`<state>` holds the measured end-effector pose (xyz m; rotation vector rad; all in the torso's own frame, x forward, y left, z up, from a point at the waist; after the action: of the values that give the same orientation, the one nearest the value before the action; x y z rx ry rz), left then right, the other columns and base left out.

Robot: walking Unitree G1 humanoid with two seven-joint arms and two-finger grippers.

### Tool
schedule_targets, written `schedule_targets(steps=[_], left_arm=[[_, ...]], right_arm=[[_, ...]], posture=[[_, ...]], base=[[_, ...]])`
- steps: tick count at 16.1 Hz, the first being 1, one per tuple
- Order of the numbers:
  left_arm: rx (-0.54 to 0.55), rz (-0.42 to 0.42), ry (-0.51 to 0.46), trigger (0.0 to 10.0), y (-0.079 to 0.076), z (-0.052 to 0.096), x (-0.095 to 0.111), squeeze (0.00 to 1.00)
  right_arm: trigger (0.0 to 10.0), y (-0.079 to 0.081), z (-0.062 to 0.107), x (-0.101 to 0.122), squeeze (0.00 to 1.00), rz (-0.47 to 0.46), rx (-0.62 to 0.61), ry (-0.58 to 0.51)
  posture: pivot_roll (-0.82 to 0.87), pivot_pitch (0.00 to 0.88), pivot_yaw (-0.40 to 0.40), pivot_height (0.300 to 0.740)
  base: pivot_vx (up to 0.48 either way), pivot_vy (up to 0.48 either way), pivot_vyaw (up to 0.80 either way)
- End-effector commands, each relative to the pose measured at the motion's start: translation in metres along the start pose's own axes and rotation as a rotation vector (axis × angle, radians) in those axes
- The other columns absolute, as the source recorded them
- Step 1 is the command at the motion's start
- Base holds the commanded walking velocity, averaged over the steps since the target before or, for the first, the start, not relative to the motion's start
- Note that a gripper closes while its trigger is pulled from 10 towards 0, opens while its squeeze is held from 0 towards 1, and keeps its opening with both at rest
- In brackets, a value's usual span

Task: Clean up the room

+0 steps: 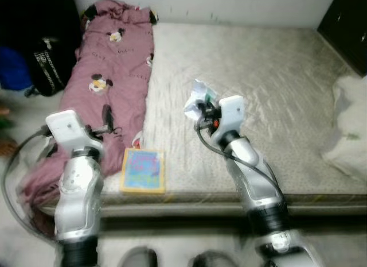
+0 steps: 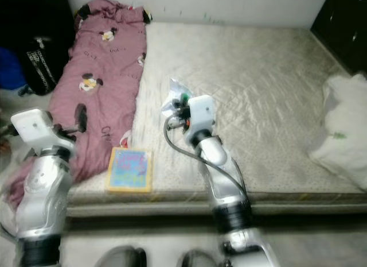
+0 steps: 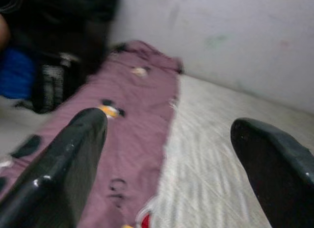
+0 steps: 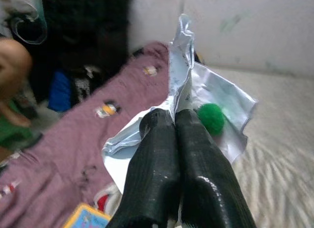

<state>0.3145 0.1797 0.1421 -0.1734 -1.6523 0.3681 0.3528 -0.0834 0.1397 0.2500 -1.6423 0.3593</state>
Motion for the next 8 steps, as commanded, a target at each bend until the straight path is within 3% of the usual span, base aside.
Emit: schedule_targets(steps=[1,8], left_arm=[[0.005,-0.016,-0.009,10.0,0.0044,-0.0008,0.0042,0.0],[0.009,-0.012,-0.006,10.0,0.0051,-0.0022,0.0045,0.0]], right_arm=[[10.0,0.0037,-0.0018,0.0065,0.0,-0.005,0.013,-0.028],[10.0,0.008,-0.0059,0.0105,0.0,-0.018,0.034,-0.044]], posture=[[0.06,0.08,-0.033,0.74],[0.07,0.061,-0.038,0.74]], base=[[0.0,0.48,0.0],[0.0,0.48,0.0]])
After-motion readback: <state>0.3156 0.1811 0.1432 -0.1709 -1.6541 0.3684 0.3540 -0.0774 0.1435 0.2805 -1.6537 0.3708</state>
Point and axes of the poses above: a point about 5 cm out from each wrist's last joint towards the gripper, its own z axis pointing back from the gripper into the wrist, its own x axis along the axis of the wrist's last joint, y = z × x, the point moved 3 cm from there along -z, pointing out of the wrist towards the gripper, and after that the axes turned 6 degrees about z, right-handed, at the moved point
